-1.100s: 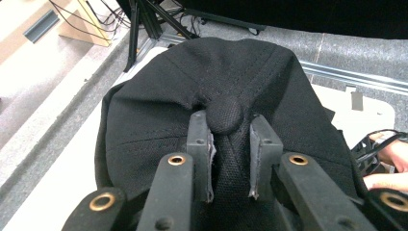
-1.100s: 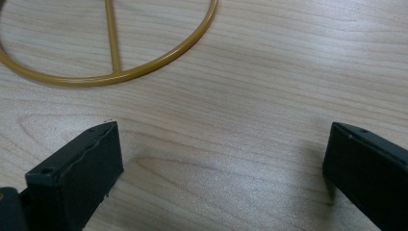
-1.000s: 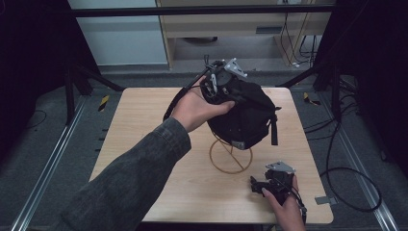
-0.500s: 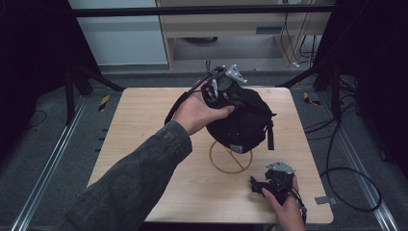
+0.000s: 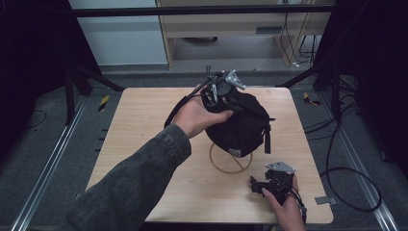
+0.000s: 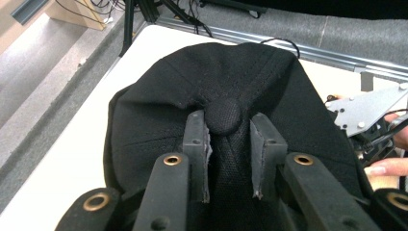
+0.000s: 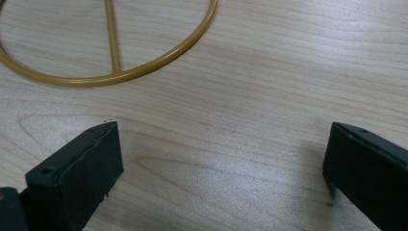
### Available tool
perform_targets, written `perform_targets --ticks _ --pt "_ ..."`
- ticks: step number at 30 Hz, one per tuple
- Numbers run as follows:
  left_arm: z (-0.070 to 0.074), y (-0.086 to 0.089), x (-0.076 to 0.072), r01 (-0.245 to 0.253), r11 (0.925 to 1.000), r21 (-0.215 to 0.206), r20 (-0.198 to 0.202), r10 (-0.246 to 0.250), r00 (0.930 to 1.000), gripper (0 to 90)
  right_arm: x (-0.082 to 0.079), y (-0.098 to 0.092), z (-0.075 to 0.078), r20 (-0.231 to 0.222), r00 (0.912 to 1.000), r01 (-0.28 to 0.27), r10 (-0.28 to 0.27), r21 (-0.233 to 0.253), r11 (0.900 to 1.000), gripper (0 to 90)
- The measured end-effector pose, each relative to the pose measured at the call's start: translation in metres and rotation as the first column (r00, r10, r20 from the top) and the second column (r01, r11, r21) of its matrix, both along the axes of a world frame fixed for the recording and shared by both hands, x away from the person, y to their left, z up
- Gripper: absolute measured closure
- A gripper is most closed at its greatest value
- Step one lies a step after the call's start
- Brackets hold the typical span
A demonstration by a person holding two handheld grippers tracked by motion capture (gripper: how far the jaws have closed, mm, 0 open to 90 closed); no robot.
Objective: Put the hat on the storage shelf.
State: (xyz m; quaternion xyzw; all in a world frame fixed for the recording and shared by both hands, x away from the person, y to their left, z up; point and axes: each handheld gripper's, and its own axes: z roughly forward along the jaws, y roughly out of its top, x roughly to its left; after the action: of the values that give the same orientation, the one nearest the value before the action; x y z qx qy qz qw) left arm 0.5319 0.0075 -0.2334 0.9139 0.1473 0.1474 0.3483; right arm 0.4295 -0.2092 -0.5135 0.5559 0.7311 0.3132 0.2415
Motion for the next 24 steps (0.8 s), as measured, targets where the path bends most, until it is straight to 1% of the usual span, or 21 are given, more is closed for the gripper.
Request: perform_targets --ticks 5,9,10,11,13,14,15,16,17,18,19,20,21,24 --pt "-0.001 -0.001 0.0 -0.004 1.0 0.005 0.002 0.004 1.0 71.1 0.0 0.0 0.0 0.0 1.0 0.0 0.0 0.0 1.0 0.3" --pt "-0.004 -0.002 -0.002 0.003 0.9999 0.01 0.006 -0.003 1.0 70.3 0.0 0.0 0.0 0.0 1.0 0.0 0.0 0.0 1.0 0.3" --pt "-0.005 -0.001 -0.004 0.001 1.0 0.006 0.02 -0.001 0.9998 67.9 0.0 0.0 0.0 0.0 1.0 0.0 0.0 0.0 1.0 0.3" --pt "-0.005 -0.001 -0.004 0.001 1.0 0.006 0.02 -0.001 0.9998 66.2 0.0 0.0 0.0 0.0 1.0 0.0 0.0 0.0 1.0 0.3" --pt "-0.006 0.002 -0.006 0.001 0.9999 0.012 0.036 -0.001 0.9993 64.8 0.0 0.0 0.0 -0.001 1.0 0.002 -0.002 0.002 1.0 0.3" --pt "-0.006 0.003 -0.007 0.002 1.0 0.002 0.035 -0.002 0.9994 64.4 0.0 0.0 0.0 -0.001 1.0 0.002 -0.002 0.001 1.0 0.3" --pt "-0.006 0.005 -0.008 0.002 1.0 -0.001 0.042 -0.002 0.9991 62.8 0.0 0.0 0.0 -0.001 1.0 0.002 -0.002 0.001 1.0 0.3" --pt "-0.005 0.007 -0.009 -0.003 1.0 -0.009 0.049 0.004 0.9988 57.7 0.0 0.0 0.0 -0.001 1.0 0.002 -0.002 0.001 1.0 0.3" --pt "-0.005 0.007 -0.009 -0.003 1.0 -0.009 0.049 0.004 0.9988 55.2 0.0 0.0 0.0 -0.001 1.0 0.002 -0.002 0.001 1.0 0.3" --pt "-0.004 0.008 -0.009 -0.007 0.9999 -0.015 0.052 0.008 0.9986 55.2 0.0 0.0 0.0 -0.001 1.0 0.002 -0.002 0.001 1.0 0.3" --pt "-0.003 0.009 -0.009 -0.011 0.9998 -0.019 0.053 0.012 0.9985 53.4 0.0 0.0 0.0 -0.002 1.0 0.003 -0.003 0.001 1.0 0.3" --pt "-0.002 0.01 -0.01 -0.015 0.9994 -0.032 0.062 0.017 0.9979 48.1 0.0 0.0 0.0 -0.002 1.0 0.003 -0.003 0.001 1.0 0.3" --pt "-0.002 0.01 -0.011 -0.013 0.9992 -0.038 0.064 0.016 0.9978 45.8 0.0 0.0 0.0 -0.001 1.0 0.002 -0.002 0.001 1.0 0.3" --pt "-0.003 0.011 -0.014 -0.012 0.9993 -0.036 0.07 0.015 0.9975 34.7 0.0 0.0 0.0 -0.001 1.0 0.002 -0.002 0.001 1.0 0.3"
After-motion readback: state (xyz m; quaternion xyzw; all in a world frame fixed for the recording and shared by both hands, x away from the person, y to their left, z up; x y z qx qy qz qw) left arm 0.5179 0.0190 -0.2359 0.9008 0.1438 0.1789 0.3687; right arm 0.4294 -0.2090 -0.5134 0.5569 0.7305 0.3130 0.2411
